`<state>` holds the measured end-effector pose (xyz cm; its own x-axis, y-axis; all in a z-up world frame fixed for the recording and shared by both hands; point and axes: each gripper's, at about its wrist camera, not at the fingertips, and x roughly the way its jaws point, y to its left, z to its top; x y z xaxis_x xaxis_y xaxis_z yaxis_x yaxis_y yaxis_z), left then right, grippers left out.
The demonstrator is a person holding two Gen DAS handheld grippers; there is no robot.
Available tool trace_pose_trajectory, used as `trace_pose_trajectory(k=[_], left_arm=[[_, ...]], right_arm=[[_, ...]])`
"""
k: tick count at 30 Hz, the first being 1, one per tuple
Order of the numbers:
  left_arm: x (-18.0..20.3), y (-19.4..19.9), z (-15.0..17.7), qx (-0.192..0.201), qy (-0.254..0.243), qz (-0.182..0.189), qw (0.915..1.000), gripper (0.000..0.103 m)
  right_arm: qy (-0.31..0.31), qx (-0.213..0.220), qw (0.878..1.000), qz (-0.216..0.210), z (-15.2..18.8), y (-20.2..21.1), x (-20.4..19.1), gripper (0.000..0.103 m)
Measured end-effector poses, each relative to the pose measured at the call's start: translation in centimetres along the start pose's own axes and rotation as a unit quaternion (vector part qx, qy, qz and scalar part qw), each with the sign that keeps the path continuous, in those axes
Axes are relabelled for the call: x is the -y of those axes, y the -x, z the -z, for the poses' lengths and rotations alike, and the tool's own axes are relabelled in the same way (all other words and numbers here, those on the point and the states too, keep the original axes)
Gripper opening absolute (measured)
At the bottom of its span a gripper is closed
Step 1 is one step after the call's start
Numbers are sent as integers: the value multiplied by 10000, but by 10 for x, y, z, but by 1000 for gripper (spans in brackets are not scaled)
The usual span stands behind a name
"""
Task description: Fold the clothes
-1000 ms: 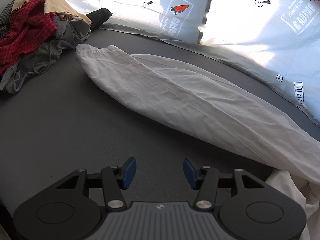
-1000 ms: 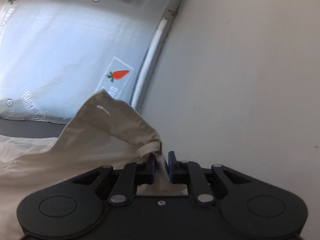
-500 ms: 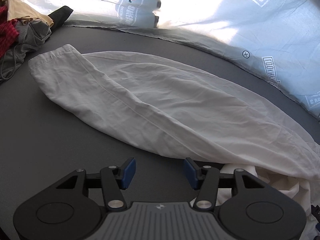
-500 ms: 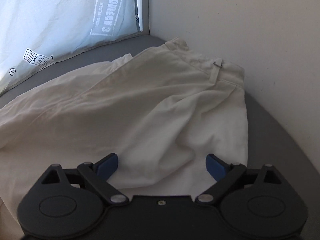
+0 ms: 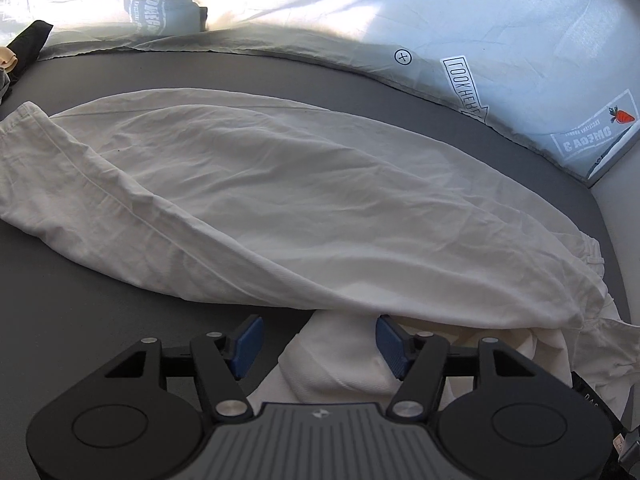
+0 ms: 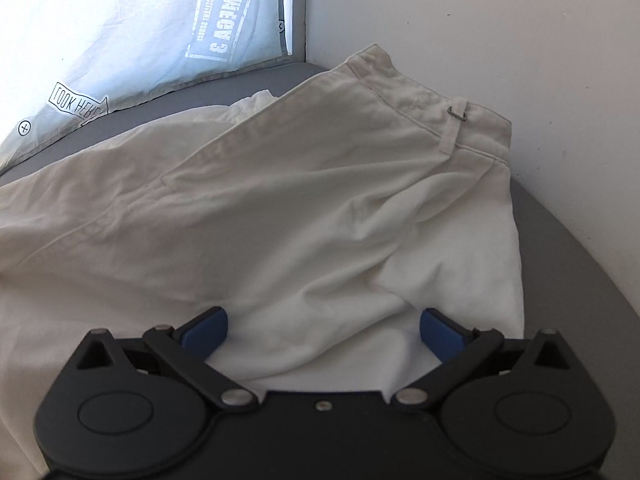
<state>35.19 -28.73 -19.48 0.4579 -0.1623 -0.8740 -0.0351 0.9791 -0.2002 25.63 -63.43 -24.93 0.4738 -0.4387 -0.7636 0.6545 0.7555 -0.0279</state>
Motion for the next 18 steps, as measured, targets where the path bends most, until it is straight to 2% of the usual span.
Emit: trace_pose_trajectory(k=[2, 6, 10, 13, 15, 18], left_arm=[[-3, 6, -1, 25, 84, 94, 9999, 63], [-9, 17, -4, 111, 331, 505, 9981, 68], [-1, 9, -3, -12, 193, 467, 9987, 69], [5, 3, 1, -164, 172, 652, 9976, 70], [12, -1, 4, -208, -8, 590, 9980, 73], [19, -10, 8, -252, -241, 275, 9990, 71]], right_arm=[[-7, 8, 10000, -2, 0, 2, 0, 103], [-20, 18, 10000, -3, -5, -3, 1, 103], [-22, 36, 10000, 4, -5, -5, 3, 103], [-11, 35, 10000, -3, -6, -4, 3, 103], [-4, 43, 10000, -16, -6, -4, 4, 103], [-7, 67, 10000, -5, -5, -2, 4, 103]])
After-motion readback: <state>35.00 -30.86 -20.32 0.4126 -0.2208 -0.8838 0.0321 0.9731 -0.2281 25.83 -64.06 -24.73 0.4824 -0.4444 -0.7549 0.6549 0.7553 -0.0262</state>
